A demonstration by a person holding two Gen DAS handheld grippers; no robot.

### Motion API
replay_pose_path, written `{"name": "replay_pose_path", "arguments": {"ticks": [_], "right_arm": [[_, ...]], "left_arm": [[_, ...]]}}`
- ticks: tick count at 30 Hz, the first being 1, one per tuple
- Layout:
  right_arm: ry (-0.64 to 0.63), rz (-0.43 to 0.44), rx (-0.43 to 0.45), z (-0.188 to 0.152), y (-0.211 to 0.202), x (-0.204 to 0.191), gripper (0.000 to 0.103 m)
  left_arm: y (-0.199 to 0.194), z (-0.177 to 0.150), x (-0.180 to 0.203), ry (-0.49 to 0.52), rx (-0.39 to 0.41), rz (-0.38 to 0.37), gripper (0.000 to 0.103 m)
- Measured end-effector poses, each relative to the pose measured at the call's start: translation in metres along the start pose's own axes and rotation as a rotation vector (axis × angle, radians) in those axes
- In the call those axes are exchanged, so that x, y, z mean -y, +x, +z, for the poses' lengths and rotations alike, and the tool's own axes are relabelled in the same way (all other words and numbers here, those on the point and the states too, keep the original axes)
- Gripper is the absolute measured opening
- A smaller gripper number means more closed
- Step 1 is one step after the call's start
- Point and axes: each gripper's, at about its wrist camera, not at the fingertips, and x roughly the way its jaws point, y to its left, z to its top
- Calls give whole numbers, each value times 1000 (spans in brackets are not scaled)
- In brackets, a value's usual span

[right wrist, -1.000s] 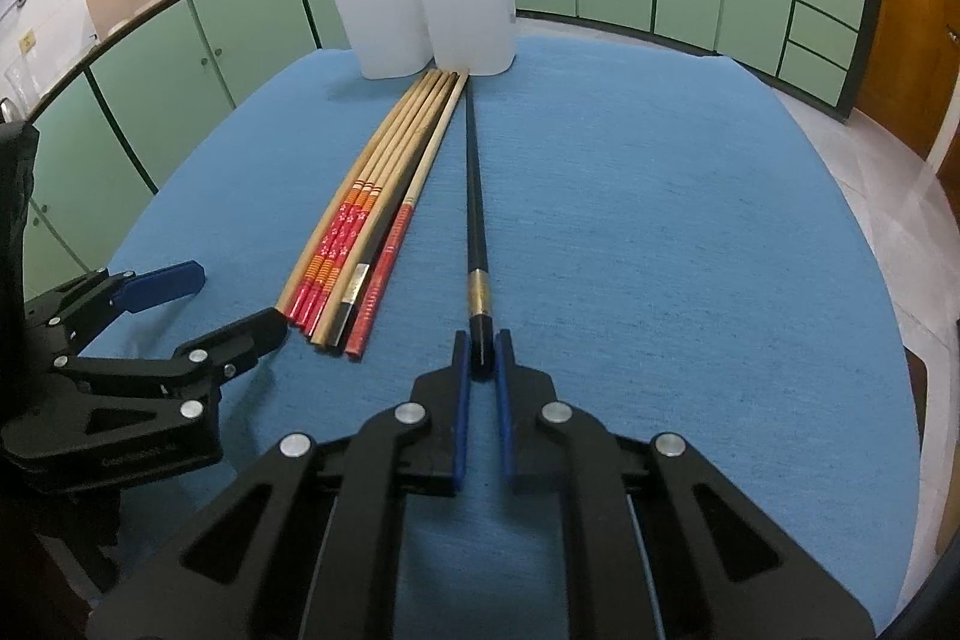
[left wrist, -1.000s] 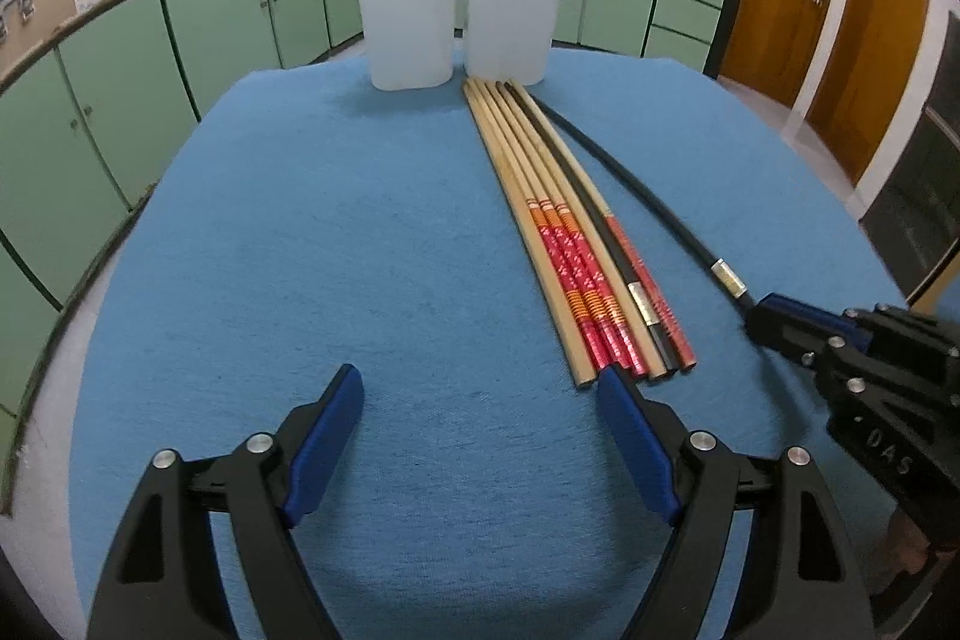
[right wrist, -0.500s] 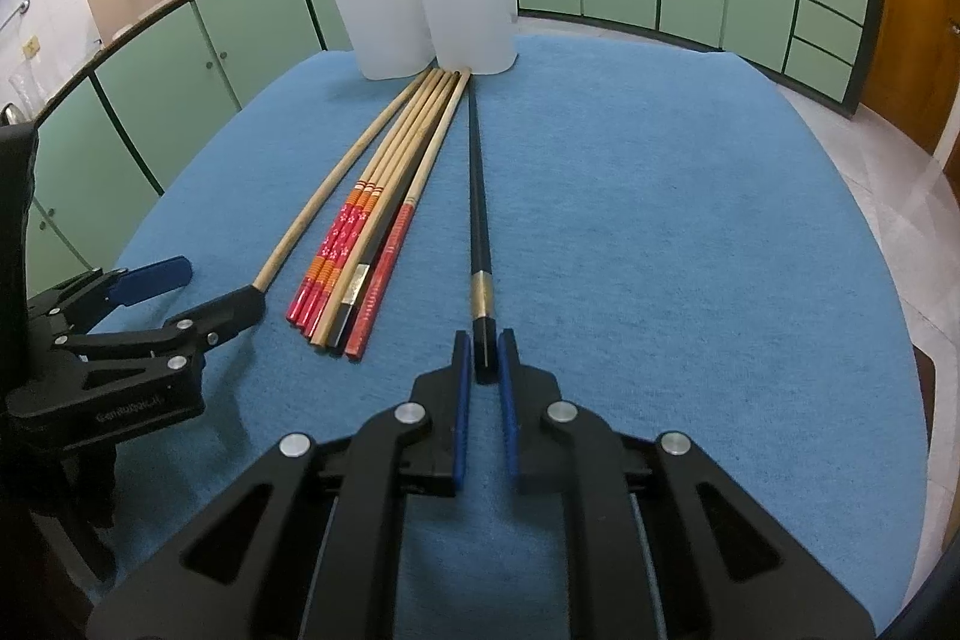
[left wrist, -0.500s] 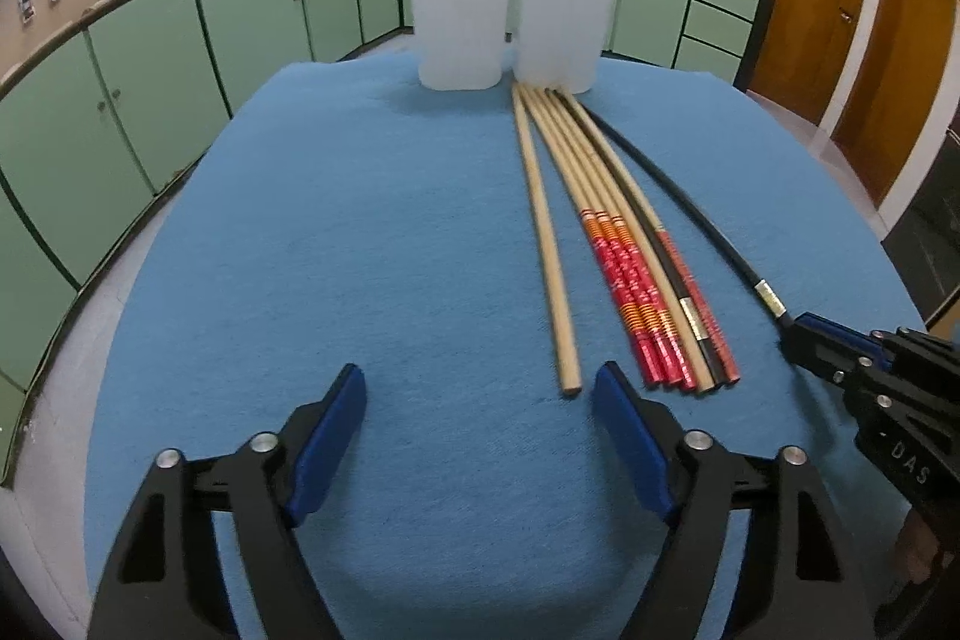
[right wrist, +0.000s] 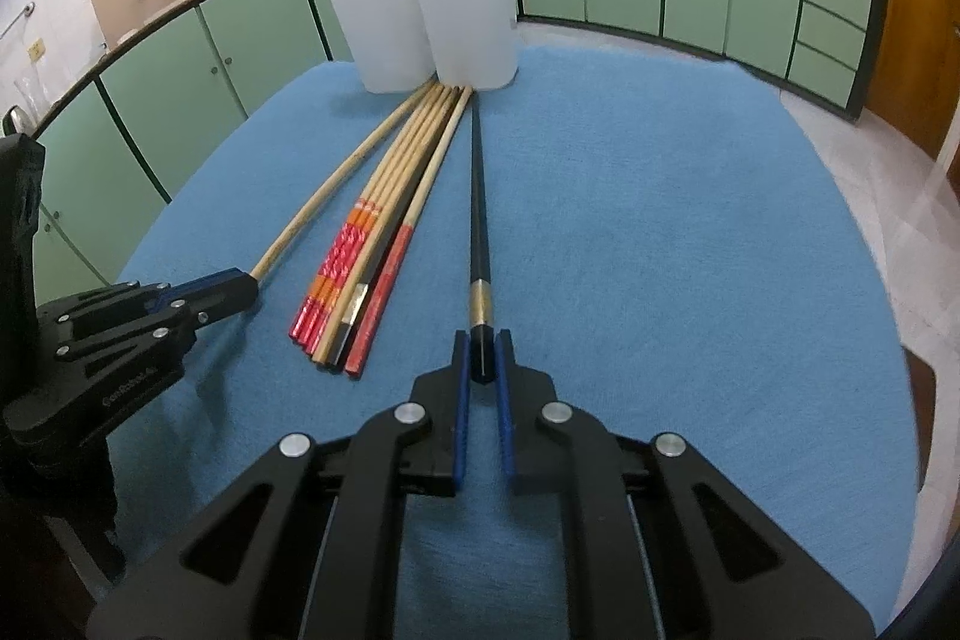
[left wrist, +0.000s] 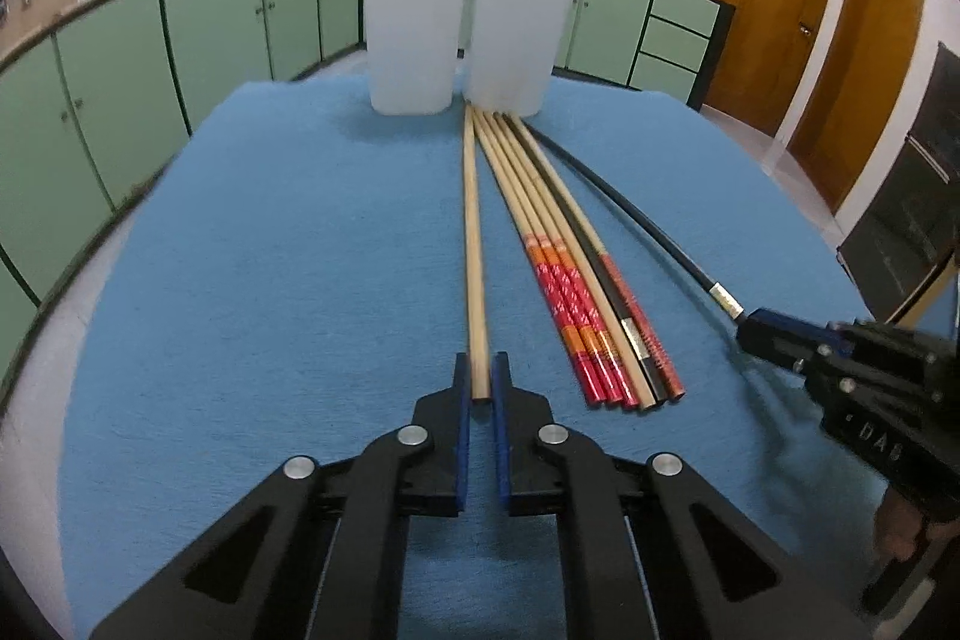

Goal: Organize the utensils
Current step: 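Carry both chopsticks upright into the white holder and open both tools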

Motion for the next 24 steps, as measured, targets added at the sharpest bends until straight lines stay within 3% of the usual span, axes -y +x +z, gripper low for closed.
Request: {"name": "replay_pose_path", "arguments": {"ticks": [11,16,24], "right_arm": [[-69,-6,182,51,-69,6,6],[-81,10,258,83,-96,7,6],[-102,30,278,131,-105,7,6]], "left_arm": [[-79,50,-6,37,205,9,6],[-97,77,-8,46,280,5,6],[-106,122,-6,51,363,-13,6]]}}
